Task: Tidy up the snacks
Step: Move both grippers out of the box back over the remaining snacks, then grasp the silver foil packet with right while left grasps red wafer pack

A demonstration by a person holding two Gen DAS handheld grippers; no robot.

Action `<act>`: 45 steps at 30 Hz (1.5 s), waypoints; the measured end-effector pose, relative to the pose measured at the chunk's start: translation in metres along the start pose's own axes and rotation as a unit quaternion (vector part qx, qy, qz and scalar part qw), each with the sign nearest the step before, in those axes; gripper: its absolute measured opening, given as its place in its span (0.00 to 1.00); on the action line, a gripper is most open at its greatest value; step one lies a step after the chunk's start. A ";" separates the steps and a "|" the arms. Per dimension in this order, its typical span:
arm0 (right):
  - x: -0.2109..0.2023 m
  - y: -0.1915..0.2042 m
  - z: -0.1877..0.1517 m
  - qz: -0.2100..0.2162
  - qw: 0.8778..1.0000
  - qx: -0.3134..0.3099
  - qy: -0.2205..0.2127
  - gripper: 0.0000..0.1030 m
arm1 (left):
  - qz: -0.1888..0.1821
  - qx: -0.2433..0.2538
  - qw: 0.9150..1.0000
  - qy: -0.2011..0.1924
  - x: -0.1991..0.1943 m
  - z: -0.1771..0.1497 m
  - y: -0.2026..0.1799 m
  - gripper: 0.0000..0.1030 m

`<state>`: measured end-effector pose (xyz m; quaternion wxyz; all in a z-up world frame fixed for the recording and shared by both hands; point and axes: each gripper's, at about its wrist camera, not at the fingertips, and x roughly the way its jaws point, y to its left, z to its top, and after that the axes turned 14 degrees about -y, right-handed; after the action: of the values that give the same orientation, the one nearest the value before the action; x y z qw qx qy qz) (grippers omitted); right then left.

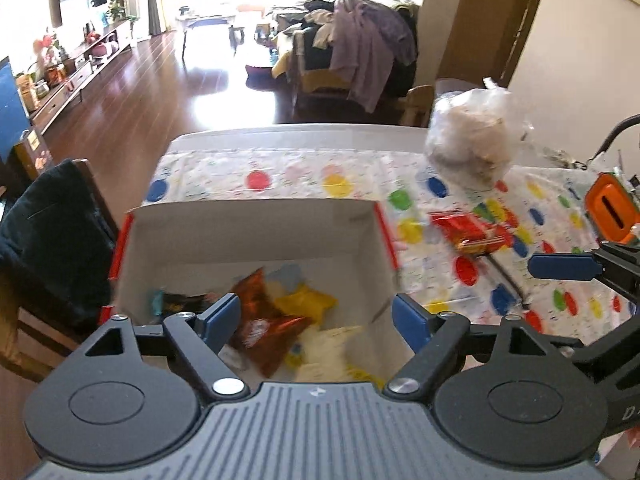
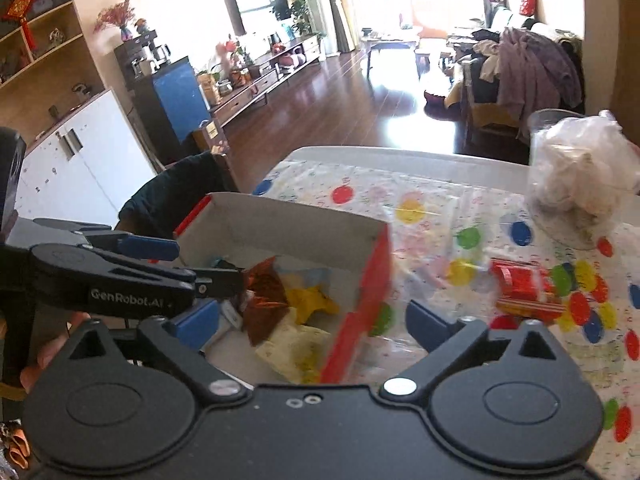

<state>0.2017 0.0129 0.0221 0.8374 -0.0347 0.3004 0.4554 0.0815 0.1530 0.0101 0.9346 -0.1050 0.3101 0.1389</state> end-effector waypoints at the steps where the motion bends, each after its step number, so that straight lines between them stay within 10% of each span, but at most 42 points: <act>1: -0.006 -0.008 -0.001 -0.001 1.000 0.000 -0.003 1.00 | -0.002 -0.002 1.000 0.000 0.002 0.001 -0.007 0.81; 24: -0.057 -0.207 -0.029 -0.060 0.996 -0.051 0.041 1.00 | -0.003 0.012 0.998 0.053 0.119 0.028 -0.201 0.81; 45: 0.018 -0.258 -0.066 -0.016 0.991 -0.064 0.112 0.99 | 0.077 -0.050 0.984 0.153 0.272 0.032 -0.237 0.81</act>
<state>0.3800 -0.1461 -0.0971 0.8018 -0.1441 0.3620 0.4531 0.3852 -0.0077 -0.1037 0.8561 -0.1476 0.4496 0.2080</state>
